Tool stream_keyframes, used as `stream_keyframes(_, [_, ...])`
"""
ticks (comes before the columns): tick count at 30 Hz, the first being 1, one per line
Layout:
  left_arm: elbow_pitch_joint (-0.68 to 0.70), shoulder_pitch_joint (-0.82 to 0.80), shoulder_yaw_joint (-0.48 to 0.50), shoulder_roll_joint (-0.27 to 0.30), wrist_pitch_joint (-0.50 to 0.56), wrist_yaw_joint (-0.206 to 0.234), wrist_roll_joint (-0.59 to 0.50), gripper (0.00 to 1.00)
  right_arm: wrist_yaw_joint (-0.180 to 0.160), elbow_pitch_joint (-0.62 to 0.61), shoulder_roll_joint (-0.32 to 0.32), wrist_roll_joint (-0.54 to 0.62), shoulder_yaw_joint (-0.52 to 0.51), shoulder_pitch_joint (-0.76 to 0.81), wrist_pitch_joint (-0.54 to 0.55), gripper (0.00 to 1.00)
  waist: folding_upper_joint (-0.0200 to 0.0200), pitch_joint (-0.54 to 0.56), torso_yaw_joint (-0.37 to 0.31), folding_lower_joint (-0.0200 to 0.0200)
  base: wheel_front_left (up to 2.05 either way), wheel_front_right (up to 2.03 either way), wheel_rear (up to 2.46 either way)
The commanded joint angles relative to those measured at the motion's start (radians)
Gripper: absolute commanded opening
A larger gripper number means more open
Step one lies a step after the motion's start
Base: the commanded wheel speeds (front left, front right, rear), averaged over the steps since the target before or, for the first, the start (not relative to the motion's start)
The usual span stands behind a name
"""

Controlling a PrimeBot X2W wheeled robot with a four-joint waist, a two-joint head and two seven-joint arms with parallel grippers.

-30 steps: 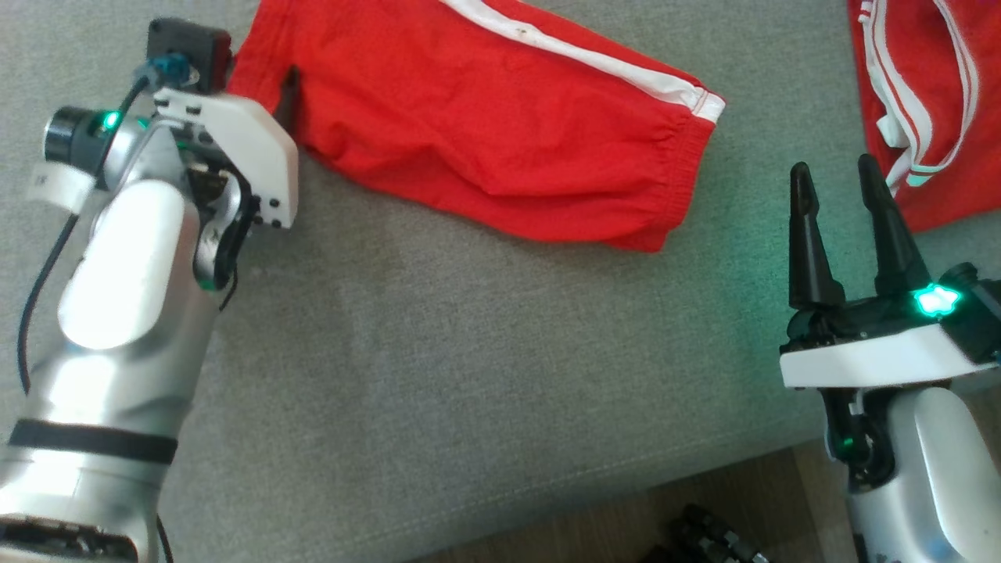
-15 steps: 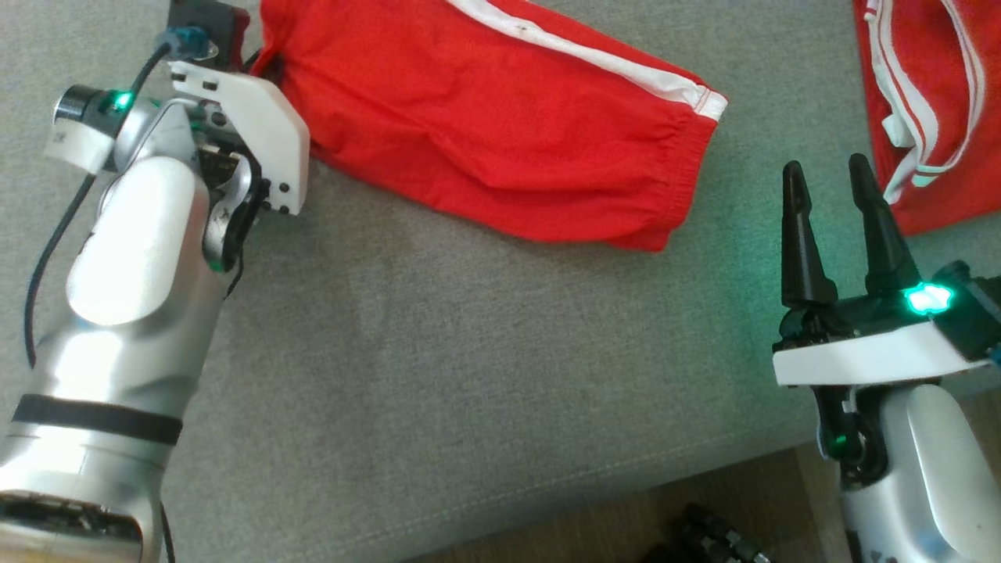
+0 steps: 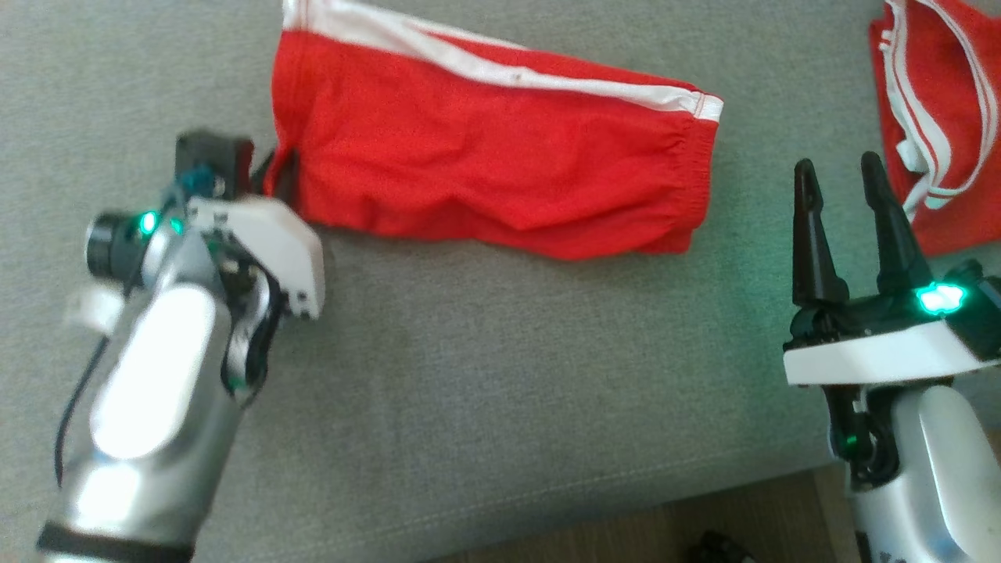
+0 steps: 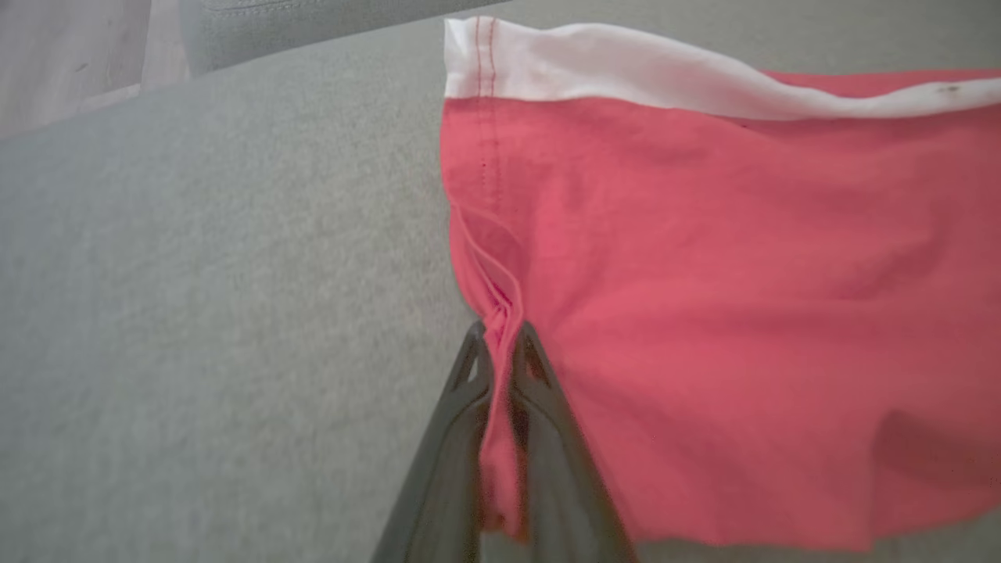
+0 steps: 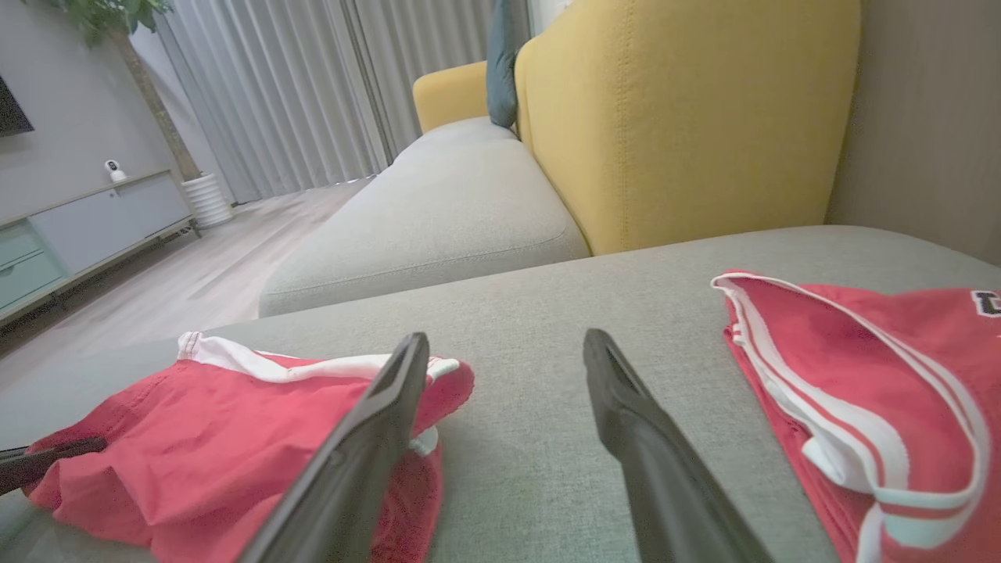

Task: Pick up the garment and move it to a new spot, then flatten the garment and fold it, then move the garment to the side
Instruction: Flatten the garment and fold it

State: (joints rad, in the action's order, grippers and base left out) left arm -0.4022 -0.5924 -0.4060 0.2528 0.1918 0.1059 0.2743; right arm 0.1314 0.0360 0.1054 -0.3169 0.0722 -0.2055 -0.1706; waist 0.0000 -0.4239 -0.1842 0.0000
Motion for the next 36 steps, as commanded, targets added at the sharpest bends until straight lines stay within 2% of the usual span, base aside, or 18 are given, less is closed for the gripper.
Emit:
stream_keyframes(1, [0.078,0.027,0.045,0.043,-0.005,0.017,0.010,0.00,-0.001,-0.039,0.012,-0.004,0.012,0.024,0.010,1.00,0.0000,0.016,0.017,0.0000,0.00,0.00,0.00])
stream_keyframes(8, [0.250,0.212,0.064,0.051,0.012,0.079,0.045,0.00,-0.001,-0.047,0.021,-0.005,0.012,0.043,0.037,1.00,0.0000,0.051,0.042,0.0000,0.00,0.00,0.00])
stream_keyframes(11, [0.279,0.250,0.067,0.046,0.010,0.089,0.057,0.00,-0.001,-0.050,0.023,-0.004,0.012,0.049,0.043,1.00,0.0000,0.059,0.048,0.0000,0.00,0.00,0.00])
stream_keyframes(12, [0.291,0.265,0.069,0.038,0.003,0.093,0.066,0.17,-0.001,-0.052,0.024,-0.003,0.014,0.052,0.047,1.00,0.0000,0.063,0.051,0.0000,0.00,0.00,0.00])
stream_keyframes(13, [0.298,0.277,0.071,0.035,-0.004,0.099,0.069,0.61,-0.001,-0.053,0.026,0.000,0.016,0.054,0.052,1.00,0.0000,0.065,0.051,0.0000,0.00,0.00,0.00])
stream_keyframes(14, [0.304,0.287,0.072,0.033,-0.015,0.104,0.067,1.00,-0.001,-0.052,0.029,0.006,0.016,0.055,0.058,1.00,0.0000,0.068,0.051,0.0000,0.00,0.00,0.00])
stream_keyframes(17, [0.321,0.315,0.082,0.013,-0.071,0.120,0.076,1.00,-0.001,-0.055,0.031,0.014,0.015,0.058,0.067,1.00,0.0000,0.081,0.051,0.0000,0.00,0.00,0.00])
stream_keyframes(22, [0.360,0.348,0.122,-0.017,-0.253,0.154,0.068,1.00,-0.001,-0.068,0.042,0.052,0.004,0.059,0.079,1.00,0.0000,0.103,0.055,0.0000,0.00,0.00,0.00])
stream_keyframes(27, [0.381,0.356,0.148,-0.016,-0.430,0.161,0.024,1.00,-0.001,-0.089,0.044,0.074,-0.006,0.066,0.100,1.00,0.0000,0.131,0.067,0.0000,0.00,0.00,0.00])
stream_keyframes(36, [0.409,0.410,0.153,-0.006,-0.453,0.169,-0.042,1.00,-0.001,-0.115,0.042,0.087,-0.010,0.096,0.126,1.00,0.0000,0.159,0.070,0.0000,0.00,0.00,0.00])
